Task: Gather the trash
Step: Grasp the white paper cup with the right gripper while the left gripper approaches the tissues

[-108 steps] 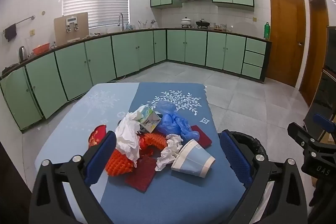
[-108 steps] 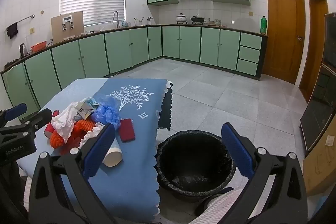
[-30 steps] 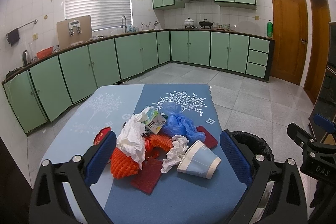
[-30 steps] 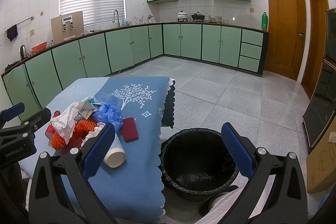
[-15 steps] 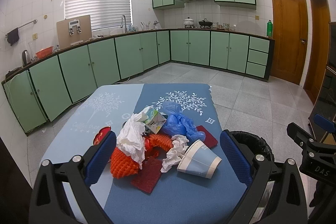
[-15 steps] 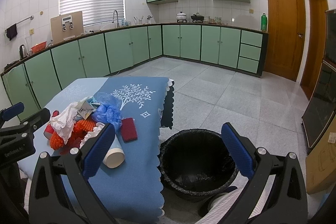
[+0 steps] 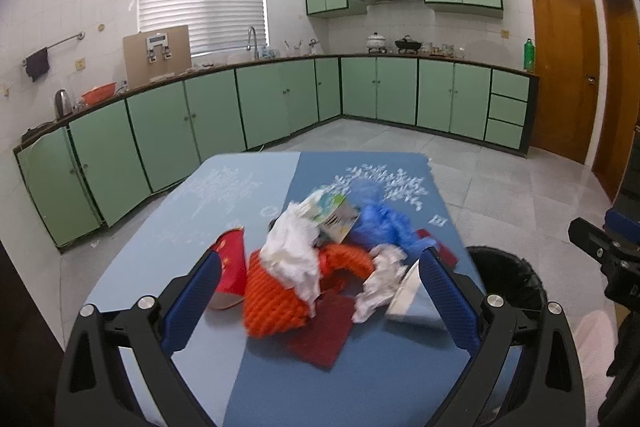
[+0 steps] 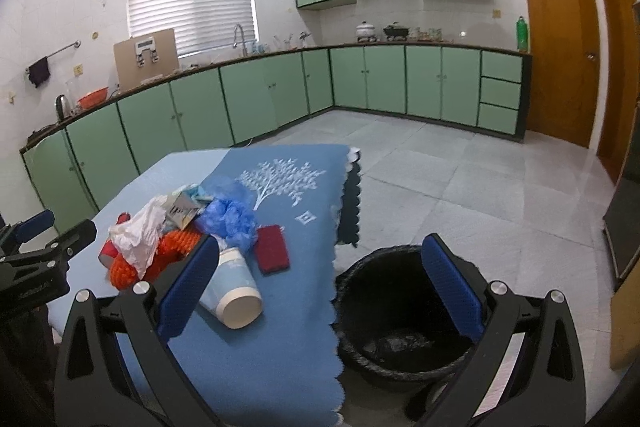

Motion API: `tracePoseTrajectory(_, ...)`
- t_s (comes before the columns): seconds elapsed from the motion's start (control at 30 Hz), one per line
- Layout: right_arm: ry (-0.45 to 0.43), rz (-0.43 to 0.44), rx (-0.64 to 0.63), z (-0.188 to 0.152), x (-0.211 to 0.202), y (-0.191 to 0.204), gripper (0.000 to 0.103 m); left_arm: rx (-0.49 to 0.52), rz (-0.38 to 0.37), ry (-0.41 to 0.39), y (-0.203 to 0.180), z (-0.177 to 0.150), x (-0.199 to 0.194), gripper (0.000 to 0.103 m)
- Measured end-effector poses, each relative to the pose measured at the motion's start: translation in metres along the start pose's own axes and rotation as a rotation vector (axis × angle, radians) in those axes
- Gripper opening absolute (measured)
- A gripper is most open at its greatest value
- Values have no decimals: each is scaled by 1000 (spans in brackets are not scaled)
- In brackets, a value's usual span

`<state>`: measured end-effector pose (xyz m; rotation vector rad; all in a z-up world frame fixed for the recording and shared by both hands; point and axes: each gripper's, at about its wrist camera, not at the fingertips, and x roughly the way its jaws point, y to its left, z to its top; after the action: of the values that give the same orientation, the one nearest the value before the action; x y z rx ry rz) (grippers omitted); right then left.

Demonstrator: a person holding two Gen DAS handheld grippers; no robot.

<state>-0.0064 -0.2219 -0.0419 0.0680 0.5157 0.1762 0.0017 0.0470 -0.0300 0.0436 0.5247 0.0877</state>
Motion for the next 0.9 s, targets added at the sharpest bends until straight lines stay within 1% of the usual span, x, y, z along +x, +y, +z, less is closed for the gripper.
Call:
tracePoseTrajectory(0.1, 11, 49, -9, -7, 13, 8, 98, -15, -1, 27, 8, -9, 9, 97)
tracePoseTrajectory(0.17, 34, 96, -8, -13, 25, 14, 98, -22, 6, 39, 11, -14, 12, 97)
tracePoseTrajectory(0.23, 59, 122, -5, -18, 35, 19, 98, -22, 19, 54, 14, -18, 17, 97)
tracePoseTrajectory(0.33, 86, 131, -19, -24, 50, 25, 98, -27, 40, 68, 20, -24, 23, 97)
tracePoseTrajectory(0.5, 86, 144, -71, -31, 64, 36, 98, -35, 82, 92, 30, -33, 32, 97)
tracePoseTrajectory(0.67, 124, 158, -116, -41, 81, 46, 98, -58, 92, 121, 39, -38, 41, 97)
tracePoseTrajectory(0.9, 153, 174, -150, -52, 97, 57, 98, -46, 89, 136, 36, -43, 53, 97)
